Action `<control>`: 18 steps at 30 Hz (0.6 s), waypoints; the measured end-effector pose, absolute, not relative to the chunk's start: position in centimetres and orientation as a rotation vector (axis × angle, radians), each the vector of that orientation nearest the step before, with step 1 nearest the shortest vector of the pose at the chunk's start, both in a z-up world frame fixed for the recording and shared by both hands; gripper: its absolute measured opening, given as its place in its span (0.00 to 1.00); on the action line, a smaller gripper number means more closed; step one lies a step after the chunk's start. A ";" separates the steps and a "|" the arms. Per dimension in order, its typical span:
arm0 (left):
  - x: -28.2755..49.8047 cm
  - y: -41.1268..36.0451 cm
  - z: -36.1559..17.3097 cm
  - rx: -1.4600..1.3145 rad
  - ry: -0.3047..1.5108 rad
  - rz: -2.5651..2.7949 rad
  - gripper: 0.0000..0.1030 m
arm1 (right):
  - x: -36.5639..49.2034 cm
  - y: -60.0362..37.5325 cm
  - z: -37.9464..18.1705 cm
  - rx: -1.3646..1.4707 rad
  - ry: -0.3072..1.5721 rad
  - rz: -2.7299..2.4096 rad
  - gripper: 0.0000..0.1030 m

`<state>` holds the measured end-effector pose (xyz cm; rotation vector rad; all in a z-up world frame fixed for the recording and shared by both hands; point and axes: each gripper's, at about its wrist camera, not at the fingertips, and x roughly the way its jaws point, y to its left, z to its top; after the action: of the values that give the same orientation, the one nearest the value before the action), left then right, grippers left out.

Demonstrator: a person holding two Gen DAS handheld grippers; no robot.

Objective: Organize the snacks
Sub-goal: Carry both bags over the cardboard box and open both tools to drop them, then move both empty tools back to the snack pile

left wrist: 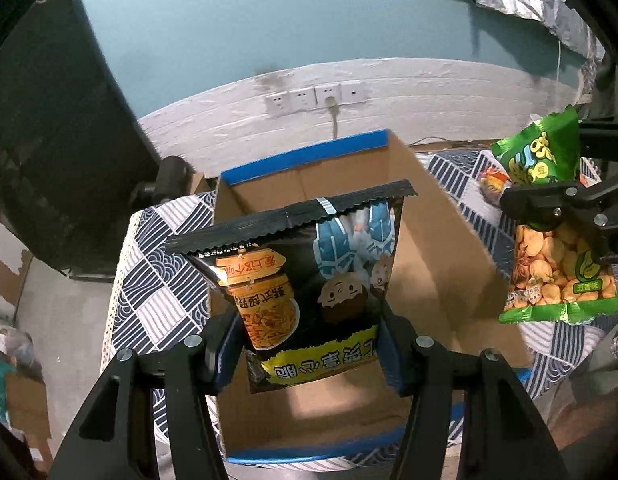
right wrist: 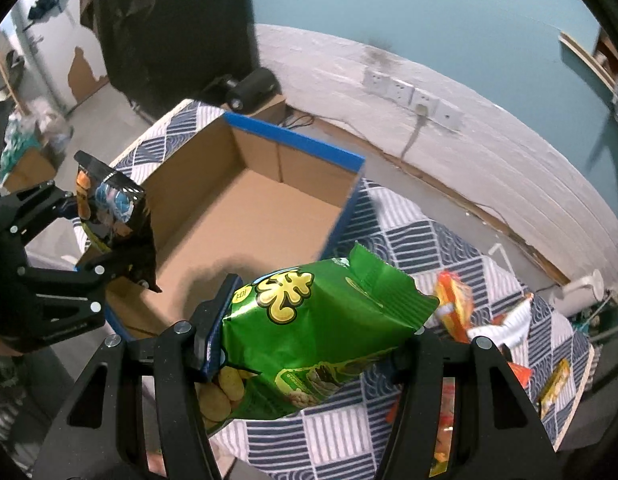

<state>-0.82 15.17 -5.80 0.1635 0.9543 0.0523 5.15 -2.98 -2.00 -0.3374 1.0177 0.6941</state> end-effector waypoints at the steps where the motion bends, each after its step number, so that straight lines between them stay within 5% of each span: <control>1: -0.8 15.4 -6.1 0.160 0.956 0.051 0.58 | 5.2 -2.5 -2.3 -0.343 1.024 0.698 0.57; 11: -0.7 17.2 -6.8 0.141 0.976 0.057 0.58 | 5.6 0.4 -3.5 -0.391 1.042 0.742 0.58; 15: -0.7 17.1 -6.9 0.158 0.980 0.072 0.68 | 5.4 0.7 -3.6 -0.412 1.026 0.714 0.78; 18: -0.6 16.7 -7.1 0.179 0.982 0.079 0.72 | 5.4 0.3 -3.4 -0.408 1.018 0.708 0.79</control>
<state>-0.60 16.74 -7.11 0.1793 0.9824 0.0793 5.41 0.30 -3.37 -0.4083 1.0182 0.7082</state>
